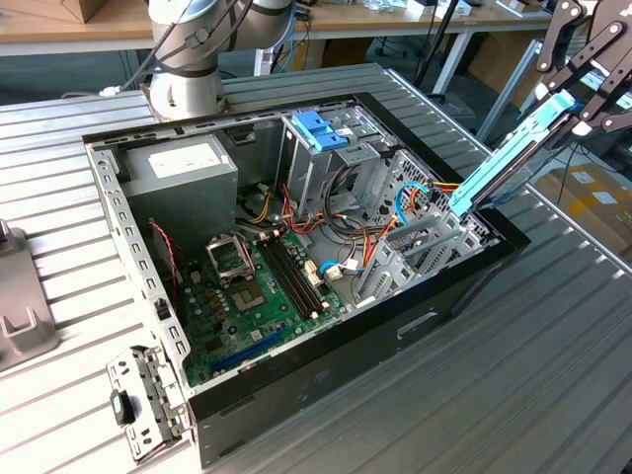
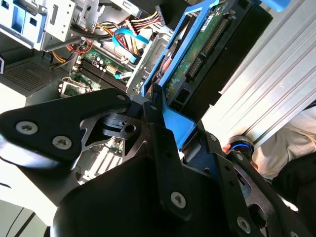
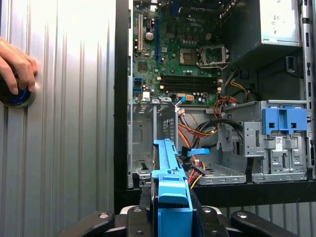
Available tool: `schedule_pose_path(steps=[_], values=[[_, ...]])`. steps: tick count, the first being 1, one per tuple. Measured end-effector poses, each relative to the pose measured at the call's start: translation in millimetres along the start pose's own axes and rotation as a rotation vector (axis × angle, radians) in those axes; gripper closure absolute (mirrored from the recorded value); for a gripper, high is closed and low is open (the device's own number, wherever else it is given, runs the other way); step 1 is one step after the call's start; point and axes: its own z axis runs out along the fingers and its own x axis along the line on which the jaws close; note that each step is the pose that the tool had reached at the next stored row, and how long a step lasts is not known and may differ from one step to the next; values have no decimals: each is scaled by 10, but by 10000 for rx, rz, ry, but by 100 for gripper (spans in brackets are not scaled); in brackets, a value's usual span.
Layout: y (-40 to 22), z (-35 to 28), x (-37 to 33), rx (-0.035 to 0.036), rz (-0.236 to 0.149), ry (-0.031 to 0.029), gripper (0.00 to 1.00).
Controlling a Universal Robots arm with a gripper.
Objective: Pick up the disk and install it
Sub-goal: 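Insert the disk into the insertion slot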
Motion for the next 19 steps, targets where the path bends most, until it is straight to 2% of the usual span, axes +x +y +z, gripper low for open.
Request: schedule_pose_path(steps=[12,19], values=[[6,24,4,0,1,1,63],[98,50,7,1,-1,-1,63]])
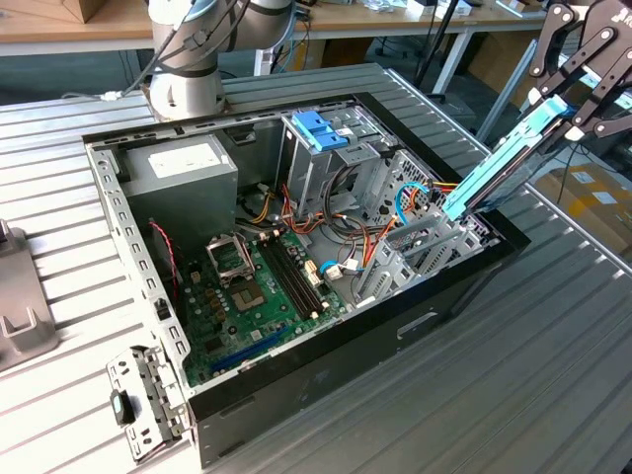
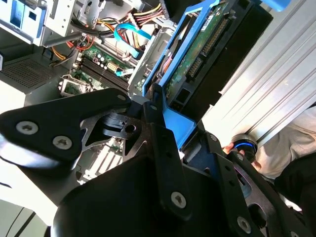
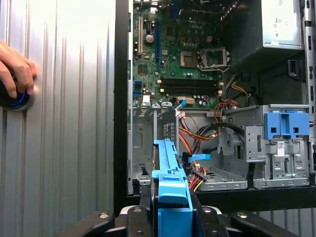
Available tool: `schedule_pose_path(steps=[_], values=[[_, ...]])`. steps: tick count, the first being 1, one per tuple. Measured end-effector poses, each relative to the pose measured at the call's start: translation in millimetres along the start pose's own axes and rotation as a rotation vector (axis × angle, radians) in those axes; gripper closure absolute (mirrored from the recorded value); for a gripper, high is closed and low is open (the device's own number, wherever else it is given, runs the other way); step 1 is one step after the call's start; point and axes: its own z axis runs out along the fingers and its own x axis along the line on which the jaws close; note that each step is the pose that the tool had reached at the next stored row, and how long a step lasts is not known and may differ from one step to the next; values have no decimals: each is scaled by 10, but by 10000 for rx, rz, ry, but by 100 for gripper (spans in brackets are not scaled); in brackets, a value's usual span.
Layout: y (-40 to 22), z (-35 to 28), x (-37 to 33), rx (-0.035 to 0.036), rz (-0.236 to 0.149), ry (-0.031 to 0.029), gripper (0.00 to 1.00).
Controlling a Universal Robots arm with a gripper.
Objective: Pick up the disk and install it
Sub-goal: 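Insert the disk into the insertion slot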
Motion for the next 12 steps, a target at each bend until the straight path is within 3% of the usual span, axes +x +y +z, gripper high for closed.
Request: schedule_pose_path(steps=[2,3,12], values=[[129,35,5,-1,-1,-14,63],[147,44,7,-1,-1,-22,63],[197,60,9,-1,-2,-33,63]])
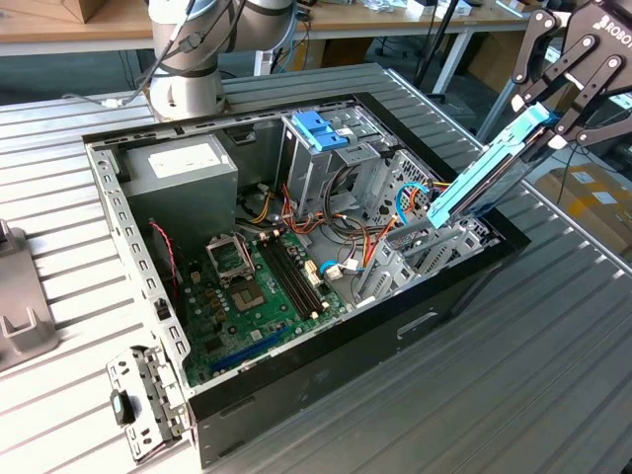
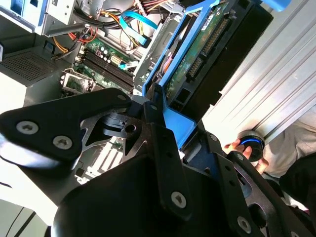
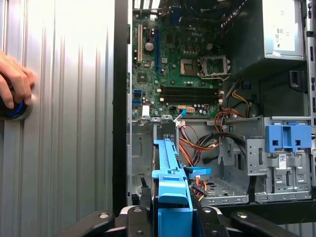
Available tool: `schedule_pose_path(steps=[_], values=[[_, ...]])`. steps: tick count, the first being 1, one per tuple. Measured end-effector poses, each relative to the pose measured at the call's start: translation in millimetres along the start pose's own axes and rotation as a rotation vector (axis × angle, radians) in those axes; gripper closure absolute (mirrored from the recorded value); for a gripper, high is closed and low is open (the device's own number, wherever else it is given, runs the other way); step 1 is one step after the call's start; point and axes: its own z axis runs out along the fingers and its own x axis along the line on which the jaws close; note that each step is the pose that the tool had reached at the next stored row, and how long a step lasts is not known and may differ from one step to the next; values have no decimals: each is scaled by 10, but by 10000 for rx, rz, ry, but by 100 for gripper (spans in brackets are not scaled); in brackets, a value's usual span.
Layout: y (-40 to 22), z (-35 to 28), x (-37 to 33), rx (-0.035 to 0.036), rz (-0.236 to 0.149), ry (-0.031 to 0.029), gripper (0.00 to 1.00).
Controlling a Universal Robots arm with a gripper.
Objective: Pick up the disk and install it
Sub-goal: 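Insert the disk into the insertion slot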
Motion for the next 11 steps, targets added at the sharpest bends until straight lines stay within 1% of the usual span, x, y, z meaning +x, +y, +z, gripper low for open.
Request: schedule_pose_path(steps=[11], values=[[53,19,3,0,-1,-12,63]])
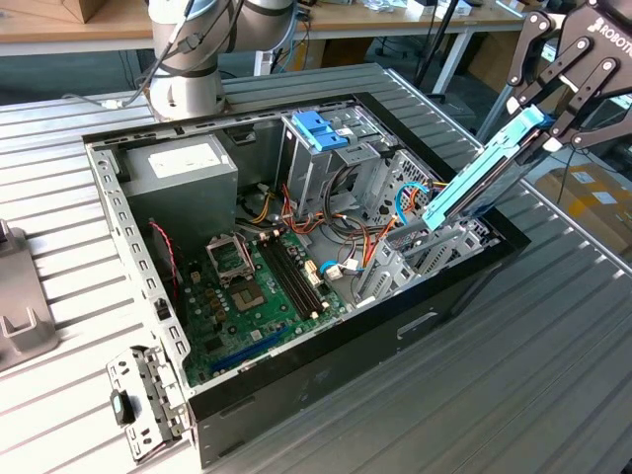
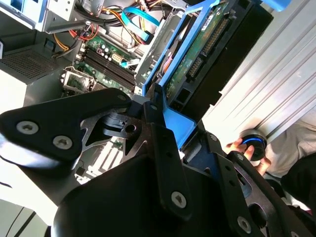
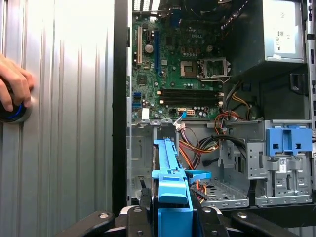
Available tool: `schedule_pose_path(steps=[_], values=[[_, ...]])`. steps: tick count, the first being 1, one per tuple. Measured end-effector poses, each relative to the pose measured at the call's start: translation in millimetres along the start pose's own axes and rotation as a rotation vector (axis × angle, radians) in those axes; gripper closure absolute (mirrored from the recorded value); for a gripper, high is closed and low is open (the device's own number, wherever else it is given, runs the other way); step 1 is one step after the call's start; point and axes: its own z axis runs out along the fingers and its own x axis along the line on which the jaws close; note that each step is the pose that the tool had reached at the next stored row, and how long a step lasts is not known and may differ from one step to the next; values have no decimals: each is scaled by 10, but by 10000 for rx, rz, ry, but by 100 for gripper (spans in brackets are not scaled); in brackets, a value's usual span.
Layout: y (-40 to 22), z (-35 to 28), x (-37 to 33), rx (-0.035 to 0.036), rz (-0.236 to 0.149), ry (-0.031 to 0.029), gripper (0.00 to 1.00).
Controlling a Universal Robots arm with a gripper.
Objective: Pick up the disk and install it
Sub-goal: 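Insert the disk into the insertion slot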
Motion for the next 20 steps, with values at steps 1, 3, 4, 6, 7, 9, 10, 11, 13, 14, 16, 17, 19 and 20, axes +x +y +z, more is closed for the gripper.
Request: schedule_pose_path(steps=[1,3,4,6,7,9,10,11,13,14,16,17,19,20], values=[[3,2,0,0,0,-2,63],[12,5,1,0,0,-5,63],[15,7,1,0,0,-7,63],[27,11,2,0,0,-11,63],[32,14,2,0,-1,-13,63],[39,16,3,0,-1,-15,63],[43,17,3,0,-1,-16,63],[46,19,3,0,-2,-17,63],[58,24,4,0,-1,-21,63],[65,26,4,0,-2,-24,63],[76,30,5,0,-2,-28,63],[80,32,5,0,-2,-29,63],[92,36,5,0,-3,-31,63],[103,40,6,0,-3,-36,63]])
